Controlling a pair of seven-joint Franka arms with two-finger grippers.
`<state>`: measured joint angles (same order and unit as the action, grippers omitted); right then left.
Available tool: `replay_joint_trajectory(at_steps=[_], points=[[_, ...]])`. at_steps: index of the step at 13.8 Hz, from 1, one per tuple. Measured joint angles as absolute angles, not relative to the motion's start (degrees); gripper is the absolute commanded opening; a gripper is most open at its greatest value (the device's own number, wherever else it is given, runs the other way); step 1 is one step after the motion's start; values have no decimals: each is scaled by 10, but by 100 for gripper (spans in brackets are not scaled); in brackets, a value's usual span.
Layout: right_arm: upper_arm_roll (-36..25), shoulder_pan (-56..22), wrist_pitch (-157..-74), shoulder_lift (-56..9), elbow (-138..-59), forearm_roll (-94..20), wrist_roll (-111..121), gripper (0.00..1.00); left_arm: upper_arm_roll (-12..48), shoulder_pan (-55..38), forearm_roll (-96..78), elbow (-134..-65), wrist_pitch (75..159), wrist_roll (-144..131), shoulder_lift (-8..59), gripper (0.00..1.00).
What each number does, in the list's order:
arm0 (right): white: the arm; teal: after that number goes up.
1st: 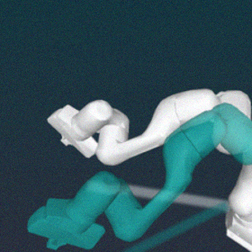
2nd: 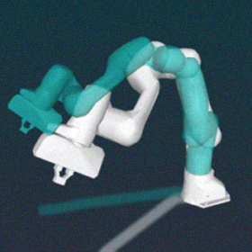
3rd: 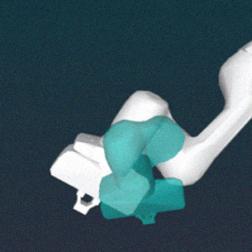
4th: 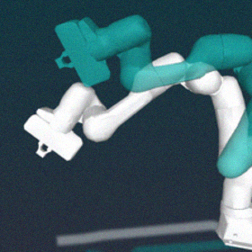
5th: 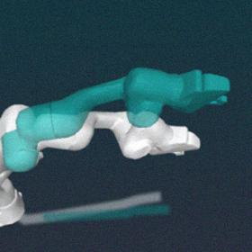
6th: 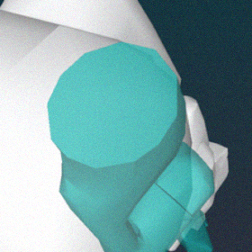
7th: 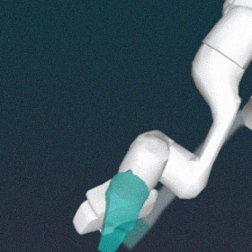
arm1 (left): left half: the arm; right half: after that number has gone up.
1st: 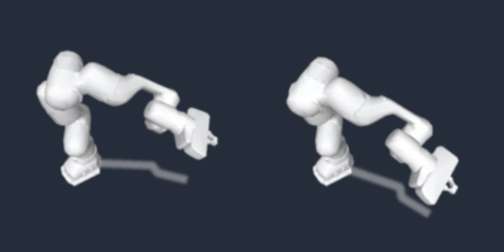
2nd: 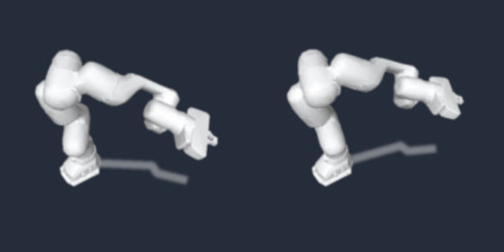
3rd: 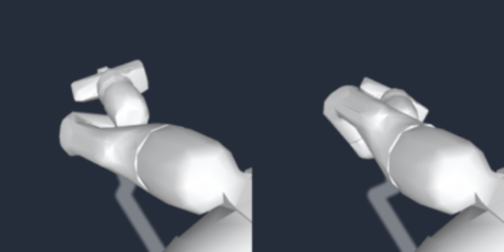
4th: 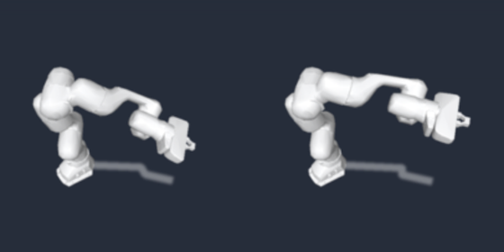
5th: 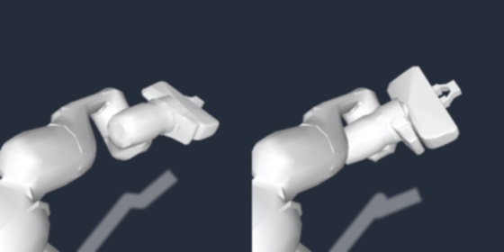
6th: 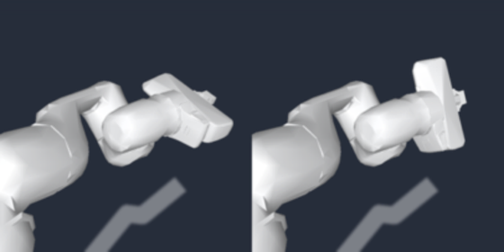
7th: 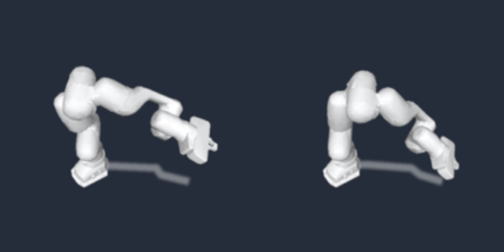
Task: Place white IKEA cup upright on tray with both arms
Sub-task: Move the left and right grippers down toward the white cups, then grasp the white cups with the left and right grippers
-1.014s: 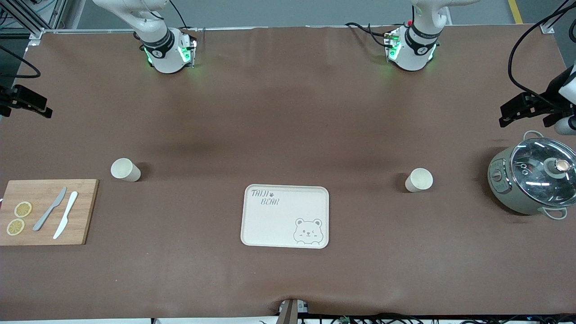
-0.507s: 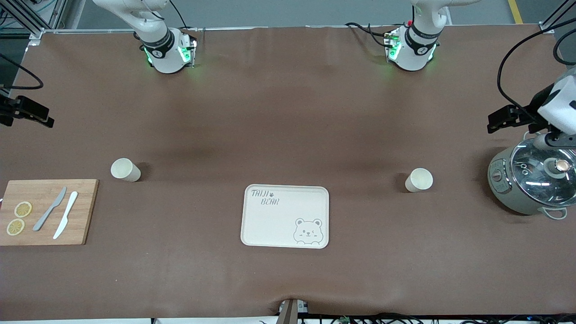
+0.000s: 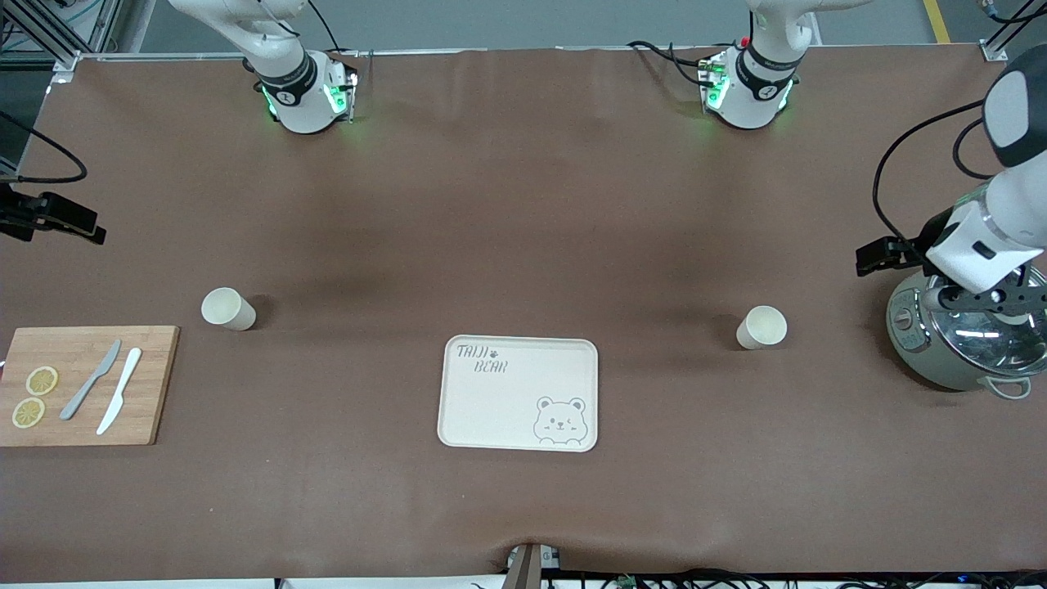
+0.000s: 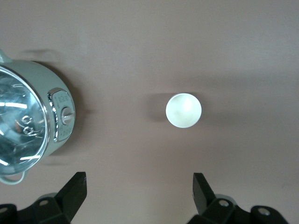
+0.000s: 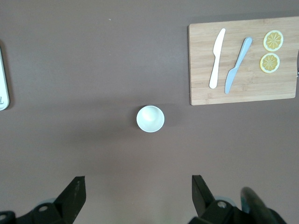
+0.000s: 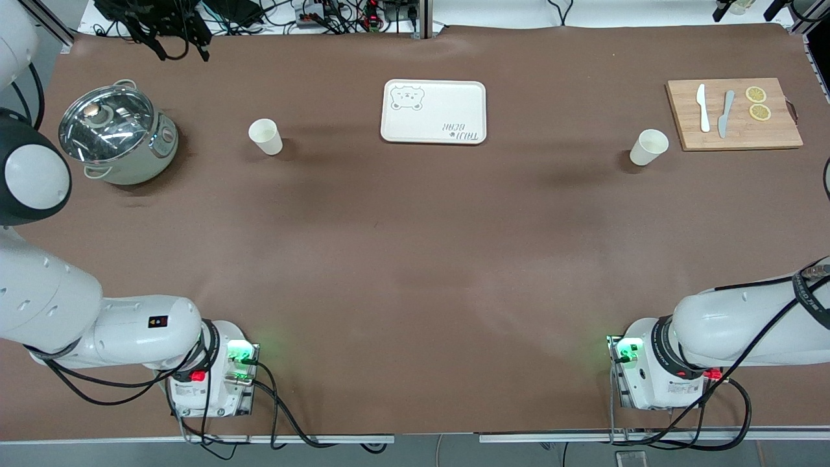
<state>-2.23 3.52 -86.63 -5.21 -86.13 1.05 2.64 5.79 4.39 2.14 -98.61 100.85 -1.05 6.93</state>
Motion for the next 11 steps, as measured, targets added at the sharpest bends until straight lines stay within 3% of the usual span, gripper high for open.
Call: replay_joint_trajectory(at_steps=[11], points=[[-27,70,-868,-186,-868,17,26,100,62,46,21,-1073,1113,-11,70,100]])
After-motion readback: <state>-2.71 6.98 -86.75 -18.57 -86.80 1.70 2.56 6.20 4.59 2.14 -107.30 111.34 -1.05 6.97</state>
